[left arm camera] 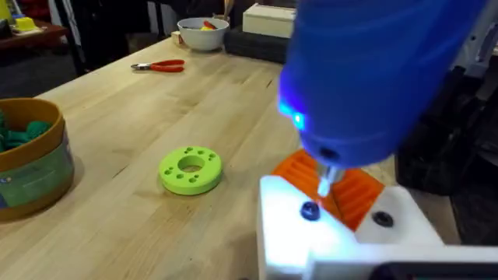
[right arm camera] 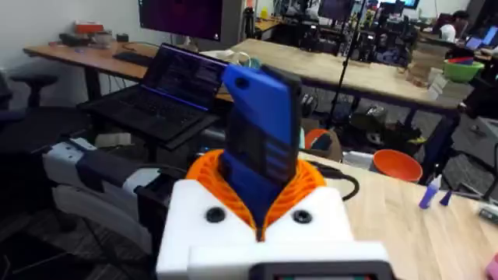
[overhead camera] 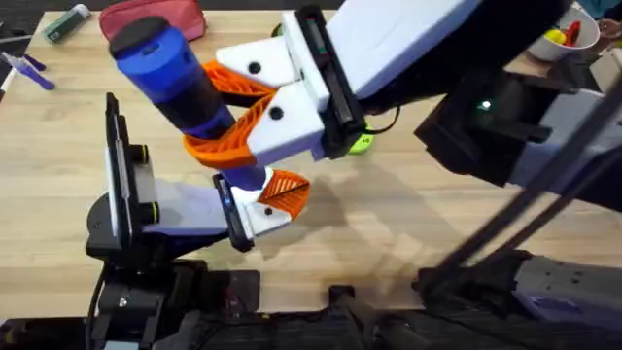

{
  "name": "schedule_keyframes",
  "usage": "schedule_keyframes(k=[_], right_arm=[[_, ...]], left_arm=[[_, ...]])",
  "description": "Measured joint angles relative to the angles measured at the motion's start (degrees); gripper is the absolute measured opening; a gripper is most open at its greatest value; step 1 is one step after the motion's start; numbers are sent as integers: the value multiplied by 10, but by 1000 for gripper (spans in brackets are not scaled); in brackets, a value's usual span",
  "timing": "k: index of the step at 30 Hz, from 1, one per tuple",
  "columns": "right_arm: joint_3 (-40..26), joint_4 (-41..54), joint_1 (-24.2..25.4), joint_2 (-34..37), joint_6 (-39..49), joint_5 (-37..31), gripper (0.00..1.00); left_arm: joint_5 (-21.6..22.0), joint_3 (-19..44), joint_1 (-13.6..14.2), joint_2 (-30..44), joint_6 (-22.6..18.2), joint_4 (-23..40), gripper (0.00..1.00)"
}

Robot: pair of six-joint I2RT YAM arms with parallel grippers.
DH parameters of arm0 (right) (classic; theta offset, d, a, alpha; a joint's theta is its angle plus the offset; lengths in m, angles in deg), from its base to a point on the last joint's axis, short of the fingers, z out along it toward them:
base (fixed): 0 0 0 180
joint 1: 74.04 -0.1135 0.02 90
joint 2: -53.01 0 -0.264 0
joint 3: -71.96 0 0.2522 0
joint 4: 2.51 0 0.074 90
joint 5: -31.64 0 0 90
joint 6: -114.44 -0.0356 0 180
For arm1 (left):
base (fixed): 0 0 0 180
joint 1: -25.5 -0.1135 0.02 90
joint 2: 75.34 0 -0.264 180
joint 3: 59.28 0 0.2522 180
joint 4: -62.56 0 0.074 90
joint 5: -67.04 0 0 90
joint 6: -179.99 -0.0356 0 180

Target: Pick up the gripper from the table and insert it into the empty holder that is missing its gripper. Then pick up a screw, insert it into the mounting hole, and use the screwdriver to tighten it. Finally, clean up the table by picking up the vegetable and placing it into the bucket.

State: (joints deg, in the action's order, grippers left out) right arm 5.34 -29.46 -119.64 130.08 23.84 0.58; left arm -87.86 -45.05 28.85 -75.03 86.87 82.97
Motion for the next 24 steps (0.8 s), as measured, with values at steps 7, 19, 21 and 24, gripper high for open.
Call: schedule_keyframes(k=[7,19,21,24], right_arm=[[0,1,0,10,5,-4,29],[0,5,0,10,7,-5,29],[0,5,0,10,7,-5,29],[0,5,0,10,7,-5,29]], left_arm=[[0,0,0,0,0,0,17],[0,0,0,0,0,0,17],[0,0,0,0,0,0,17],[0,0,0,0,0,0,17]])
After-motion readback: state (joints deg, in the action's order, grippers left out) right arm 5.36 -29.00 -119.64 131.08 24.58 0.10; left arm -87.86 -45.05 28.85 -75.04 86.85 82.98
